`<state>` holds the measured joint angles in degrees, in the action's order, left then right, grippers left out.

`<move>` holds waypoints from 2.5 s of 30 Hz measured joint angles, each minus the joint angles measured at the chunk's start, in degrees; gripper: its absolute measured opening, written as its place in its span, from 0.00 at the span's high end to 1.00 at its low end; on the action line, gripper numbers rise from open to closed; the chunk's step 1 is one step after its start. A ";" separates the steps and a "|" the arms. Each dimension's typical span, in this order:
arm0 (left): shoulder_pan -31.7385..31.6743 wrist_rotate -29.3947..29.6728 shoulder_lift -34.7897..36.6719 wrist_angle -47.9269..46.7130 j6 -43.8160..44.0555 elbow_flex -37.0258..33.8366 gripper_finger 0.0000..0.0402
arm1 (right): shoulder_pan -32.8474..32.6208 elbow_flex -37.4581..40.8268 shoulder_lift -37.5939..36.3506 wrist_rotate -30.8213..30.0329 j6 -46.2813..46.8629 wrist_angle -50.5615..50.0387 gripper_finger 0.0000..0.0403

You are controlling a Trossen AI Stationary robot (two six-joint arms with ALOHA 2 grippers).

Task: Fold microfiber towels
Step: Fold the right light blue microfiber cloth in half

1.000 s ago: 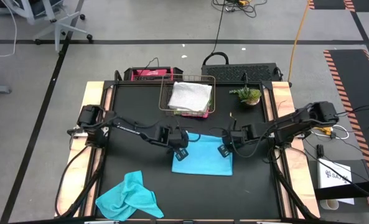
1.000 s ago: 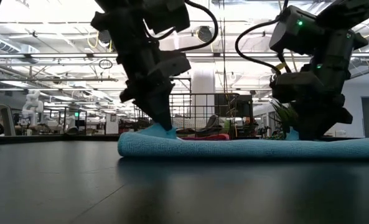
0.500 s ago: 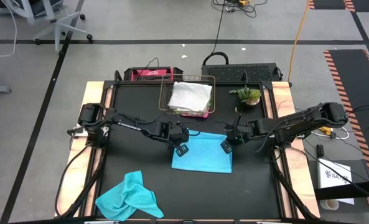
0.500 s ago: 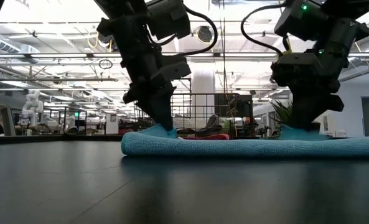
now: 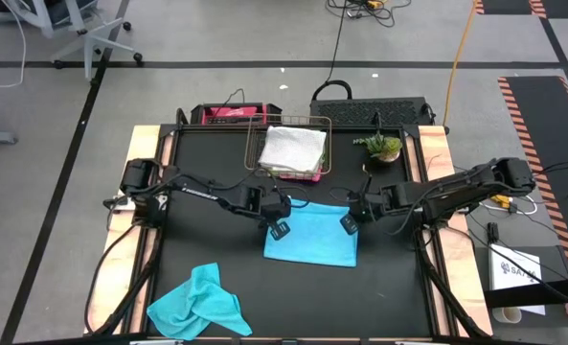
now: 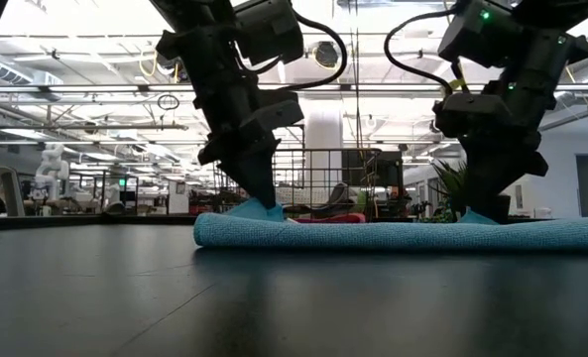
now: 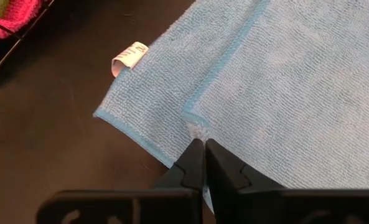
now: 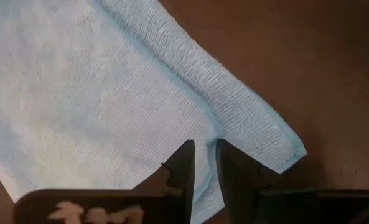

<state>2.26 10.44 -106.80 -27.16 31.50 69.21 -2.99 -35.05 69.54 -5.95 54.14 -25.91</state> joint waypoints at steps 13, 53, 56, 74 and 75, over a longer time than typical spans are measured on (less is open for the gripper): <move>-1.14 0.00 0.00 0.22 -0.97 0.00 0.99 | 0.37 -0.02 0.00 1.49 0.16 0.41 0.95; -1.11 2.52 -0.01 4.70 -5.80 -0.01 0.98 | 0.24 2.97 -0.95 -1.23 3.59 3.93 1.00; -1.25 2.67 -0.02 5.07 -5.90 0.00 0.97 | 0.24 2.99 -2.83 -1.24 3.85 3.84 1.00; -4.76 2.83 -0.04 9.53 -11.56 0.72 0.99 | 0.22 2.99 -11.09 -1.54 8.20 -2.23 1.00; -4.76 2.85 -0.04 10.30 -12.59 1.16 0.98 | 0.22 2.99 -11.33 -1.54 8.22 -2.27 1.00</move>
<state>-2.50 13.29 -106.85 -16.86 18.91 70.37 -2.76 -32.05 58.21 -7.49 62.36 -28.18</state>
